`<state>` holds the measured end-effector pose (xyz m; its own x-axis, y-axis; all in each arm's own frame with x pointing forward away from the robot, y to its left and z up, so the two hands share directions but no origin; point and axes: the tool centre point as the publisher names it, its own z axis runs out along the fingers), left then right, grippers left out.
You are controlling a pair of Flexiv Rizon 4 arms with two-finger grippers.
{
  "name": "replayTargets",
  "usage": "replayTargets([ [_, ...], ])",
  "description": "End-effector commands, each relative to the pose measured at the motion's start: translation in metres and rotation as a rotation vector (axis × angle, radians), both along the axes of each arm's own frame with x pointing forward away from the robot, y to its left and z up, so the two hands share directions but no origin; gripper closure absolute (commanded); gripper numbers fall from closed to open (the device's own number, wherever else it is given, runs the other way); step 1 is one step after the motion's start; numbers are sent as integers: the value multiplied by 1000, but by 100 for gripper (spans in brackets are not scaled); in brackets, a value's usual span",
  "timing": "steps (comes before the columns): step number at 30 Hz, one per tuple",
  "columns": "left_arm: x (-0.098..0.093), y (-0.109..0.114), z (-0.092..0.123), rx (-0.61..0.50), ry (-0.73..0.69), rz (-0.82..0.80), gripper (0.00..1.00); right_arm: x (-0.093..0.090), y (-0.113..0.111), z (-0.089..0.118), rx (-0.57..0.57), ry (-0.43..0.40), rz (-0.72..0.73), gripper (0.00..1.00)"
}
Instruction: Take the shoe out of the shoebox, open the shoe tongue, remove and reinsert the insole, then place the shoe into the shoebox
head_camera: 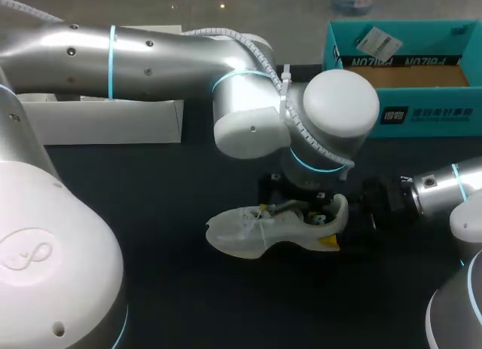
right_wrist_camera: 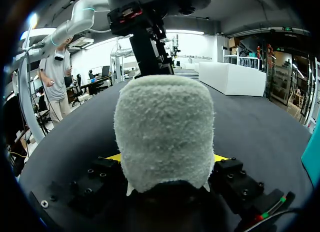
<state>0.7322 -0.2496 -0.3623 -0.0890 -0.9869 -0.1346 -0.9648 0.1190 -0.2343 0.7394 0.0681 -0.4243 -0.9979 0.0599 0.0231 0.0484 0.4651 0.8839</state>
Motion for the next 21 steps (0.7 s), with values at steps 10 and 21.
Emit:
replayTargets([
  [10,-9,11,-17,45,-23,61,0,2,0,-5,-3,-1,-2,100],
  [21,-8,36,5,67,-38,132,0,2,0,-5,-3,-1,-2,100],
])
